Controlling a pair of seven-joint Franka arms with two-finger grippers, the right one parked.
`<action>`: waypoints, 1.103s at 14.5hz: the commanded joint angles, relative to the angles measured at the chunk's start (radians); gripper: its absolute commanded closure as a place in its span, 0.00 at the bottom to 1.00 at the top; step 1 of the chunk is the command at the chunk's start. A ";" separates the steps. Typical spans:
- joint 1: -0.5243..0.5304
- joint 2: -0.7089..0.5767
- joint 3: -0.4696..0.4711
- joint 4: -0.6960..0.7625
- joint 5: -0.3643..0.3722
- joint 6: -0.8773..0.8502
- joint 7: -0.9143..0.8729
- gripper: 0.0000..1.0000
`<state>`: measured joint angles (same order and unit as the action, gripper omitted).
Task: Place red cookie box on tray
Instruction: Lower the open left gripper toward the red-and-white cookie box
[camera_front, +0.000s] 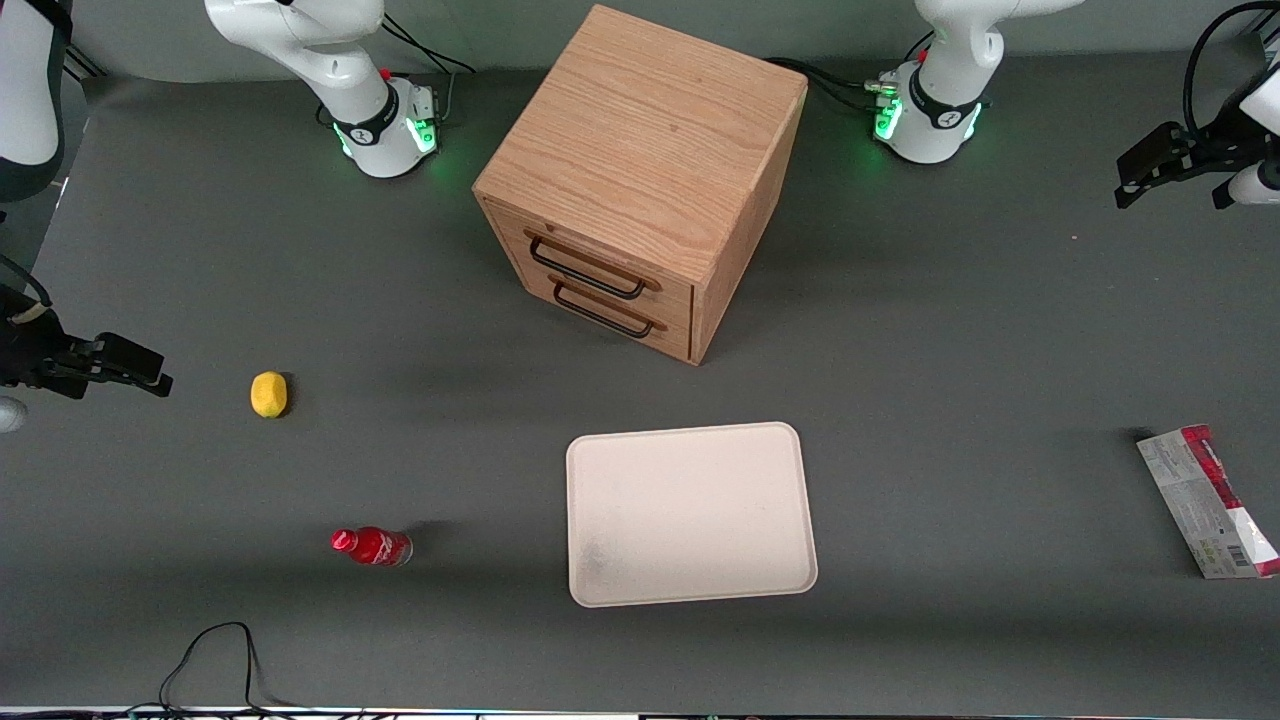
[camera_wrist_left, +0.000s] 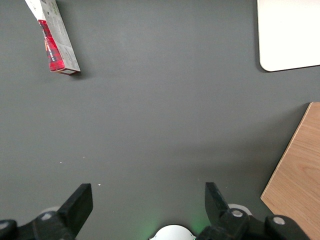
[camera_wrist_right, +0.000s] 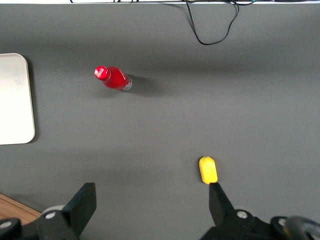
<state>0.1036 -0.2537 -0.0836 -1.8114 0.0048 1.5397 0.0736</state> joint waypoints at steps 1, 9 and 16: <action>-0.012 -0.019 0.004 -0.019 0.014 0.007 0.002 0.00; 0.011 0.083 0.031 -0.008 0.012 0.022 -0.017 0.00; -0.025 0.558 0.267 0.397 0.007 0.124 -0.002 0.00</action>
<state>0.1235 0.1271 0.1040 -1.6043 0.0064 1.6404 0.0703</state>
